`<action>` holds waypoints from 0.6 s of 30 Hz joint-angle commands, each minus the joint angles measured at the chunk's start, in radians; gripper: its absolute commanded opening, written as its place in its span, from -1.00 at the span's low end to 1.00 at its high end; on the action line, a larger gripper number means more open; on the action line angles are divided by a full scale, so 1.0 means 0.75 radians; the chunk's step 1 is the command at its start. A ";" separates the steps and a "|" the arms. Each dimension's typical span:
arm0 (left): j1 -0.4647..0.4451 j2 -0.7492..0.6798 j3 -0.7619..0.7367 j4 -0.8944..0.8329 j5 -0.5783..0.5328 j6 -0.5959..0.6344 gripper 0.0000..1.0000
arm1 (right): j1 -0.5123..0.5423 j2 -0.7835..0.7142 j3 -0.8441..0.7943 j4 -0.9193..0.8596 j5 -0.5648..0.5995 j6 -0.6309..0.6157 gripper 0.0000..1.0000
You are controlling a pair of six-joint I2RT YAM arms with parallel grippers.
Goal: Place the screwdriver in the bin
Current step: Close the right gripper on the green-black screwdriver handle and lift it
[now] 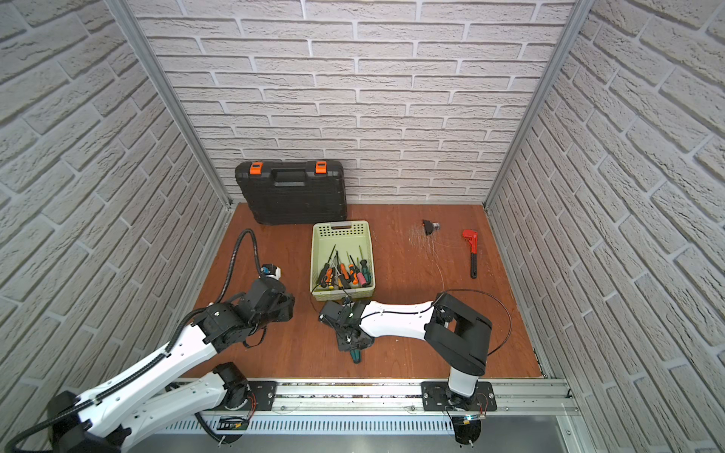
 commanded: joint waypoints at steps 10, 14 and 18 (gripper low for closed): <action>0.046 -0.031 0.054 -0.061 -0.003 0.038 0.09 | -0.004 -0.241 -0.096 -0.238 -0.007 -0.105 -0.87; 0.054 -0.027 0.090 -0.100 -0.017 0.067 0.09 | -0.001 -0.374 -0.127 -0.372 -0.021 -0.250 -0.89; 0.065 -0.014 0.143 -0.141 -0.032 0.082 0.09 | -0.002 -0.585 -0.183 -0.442 -0.083 -0.343 -0.89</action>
